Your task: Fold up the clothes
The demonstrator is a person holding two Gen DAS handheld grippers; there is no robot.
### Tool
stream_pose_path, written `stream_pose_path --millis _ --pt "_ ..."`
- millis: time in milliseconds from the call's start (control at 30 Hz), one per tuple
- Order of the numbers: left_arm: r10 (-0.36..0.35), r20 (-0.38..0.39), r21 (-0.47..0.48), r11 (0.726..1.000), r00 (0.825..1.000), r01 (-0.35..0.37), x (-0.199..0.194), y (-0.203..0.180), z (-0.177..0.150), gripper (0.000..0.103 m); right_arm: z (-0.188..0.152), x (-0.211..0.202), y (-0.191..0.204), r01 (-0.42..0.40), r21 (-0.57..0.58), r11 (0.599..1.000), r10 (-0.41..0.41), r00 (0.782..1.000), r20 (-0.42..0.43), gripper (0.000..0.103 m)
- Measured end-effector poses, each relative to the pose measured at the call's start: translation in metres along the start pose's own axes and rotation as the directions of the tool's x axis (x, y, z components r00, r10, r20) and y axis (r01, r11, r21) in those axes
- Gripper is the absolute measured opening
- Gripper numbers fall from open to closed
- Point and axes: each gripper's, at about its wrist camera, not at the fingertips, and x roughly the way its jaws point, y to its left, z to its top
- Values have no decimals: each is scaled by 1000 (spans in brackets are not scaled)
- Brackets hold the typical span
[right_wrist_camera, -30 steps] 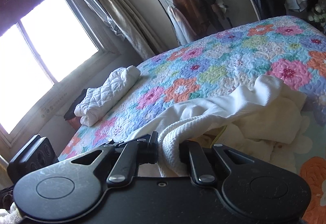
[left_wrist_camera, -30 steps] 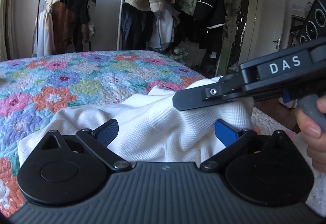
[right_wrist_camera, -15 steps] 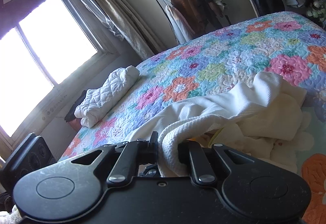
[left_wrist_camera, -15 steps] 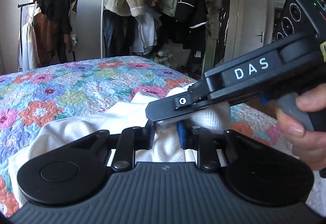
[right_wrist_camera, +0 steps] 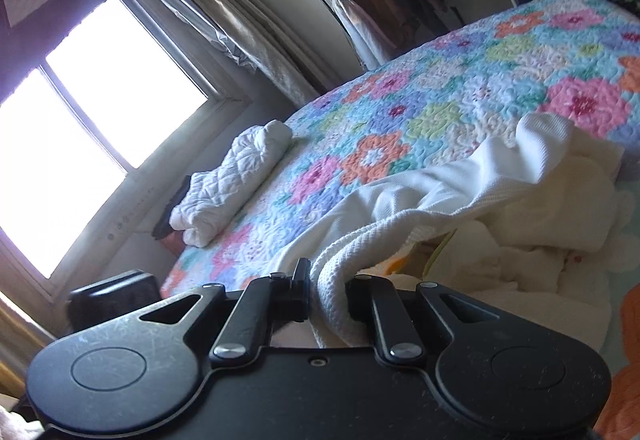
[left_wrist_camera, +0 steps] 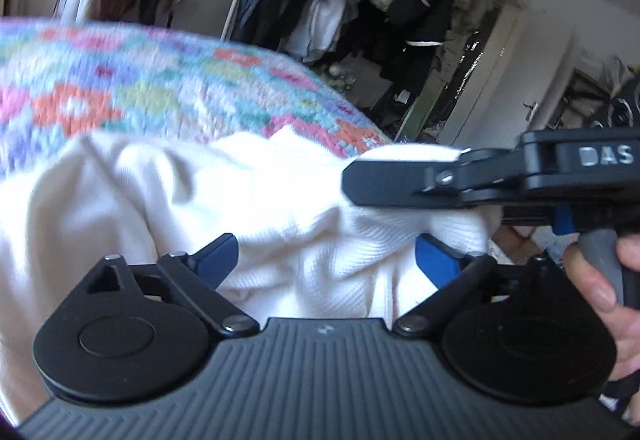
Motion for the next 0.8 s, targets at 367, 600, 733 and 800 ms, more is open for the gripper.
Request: stream_pose_path --millis 367,600,733,800 --pt "18 -161 20 1000 987 -15 24 11 -5 90 0 12 0 189 -99 977 -190 982 -7 13" --pt "-20 -50 33 999 999 21 16 2 3 92 4 5 0 58 -60 997 -59 998 -5 13" --pt "-32 58 67 997 998 28 4 -5 2 98 6 -4 -7 -68 49 996 67 997 33 14" --pt "-24 82 124 992 996 13 1 -13 2 103 8 -10 -11 -131 101 986 124 990 66 13"
